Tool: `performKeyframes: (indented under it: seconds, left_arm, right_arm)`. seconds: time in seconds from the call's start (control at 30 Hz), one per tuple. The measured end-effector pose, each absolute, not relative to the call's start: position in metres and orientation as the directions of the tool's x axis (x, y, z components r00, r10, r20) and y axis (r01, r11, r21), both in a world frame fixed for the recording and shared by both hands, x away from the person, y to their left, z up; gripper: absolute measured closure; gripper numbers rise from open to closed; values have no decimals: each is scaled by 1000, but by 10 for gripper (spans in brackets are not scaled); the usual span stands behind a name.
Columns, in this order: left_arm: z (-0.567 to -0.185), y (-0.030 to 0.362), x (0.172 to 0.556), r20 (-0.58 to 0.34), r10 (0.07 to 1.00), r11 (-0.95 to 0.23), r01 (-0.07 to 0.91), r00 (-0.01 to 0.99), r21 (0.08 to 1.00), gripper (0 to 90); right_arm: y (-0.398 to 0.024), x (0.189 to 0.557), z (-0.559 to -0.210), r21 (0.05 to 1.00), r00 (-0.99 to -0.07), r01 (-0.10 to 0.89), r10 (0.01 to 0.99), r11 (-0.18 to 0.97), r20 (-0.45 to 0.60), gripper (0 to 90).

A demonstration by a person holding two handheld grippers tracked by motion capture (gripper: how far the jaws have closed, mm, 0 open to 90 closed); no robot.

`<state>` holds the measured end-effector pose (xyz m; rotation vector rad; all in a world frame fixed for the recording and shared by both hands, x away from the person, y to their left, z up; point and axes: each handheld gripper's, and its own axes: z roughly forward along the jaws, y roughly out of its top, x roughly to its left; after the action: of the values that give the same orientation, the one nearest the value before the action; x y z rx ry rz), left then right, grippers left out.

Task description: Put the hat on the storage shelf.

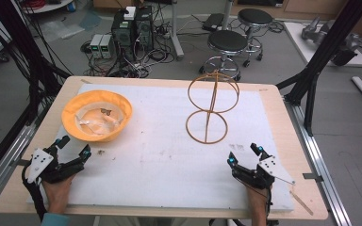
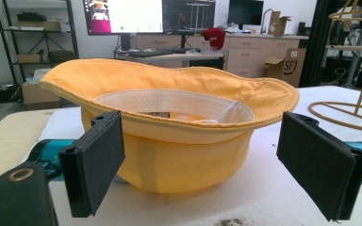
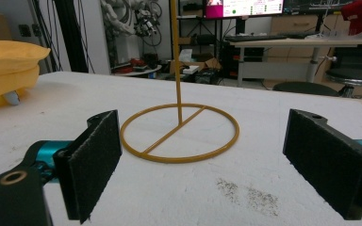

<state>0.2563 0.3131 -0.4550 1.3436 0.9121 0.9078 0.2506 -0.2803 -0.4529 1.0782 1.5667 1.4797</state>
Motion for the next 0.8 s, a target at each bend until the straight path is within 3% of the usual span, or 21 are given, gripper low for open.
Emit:
performKeyframes:
  seconds: [0.33,0.63,0.8]
  left_arm:
    - [-449,322,255,-50,924,38,40,380,998,160]
    - [-417,338,256,-75,924,66,38,375,997,158]
    - [-399,348,269,-86,920,57,88,381,995,150]
  right_arm:
    - [-281,251,-453,994,-396,107,917,-14,55,111]
    - [-281,252,-453,994,-393,111,918,-15,58,112]
    - [-281,252,-453,993,-393,117,918,-15,60,111]
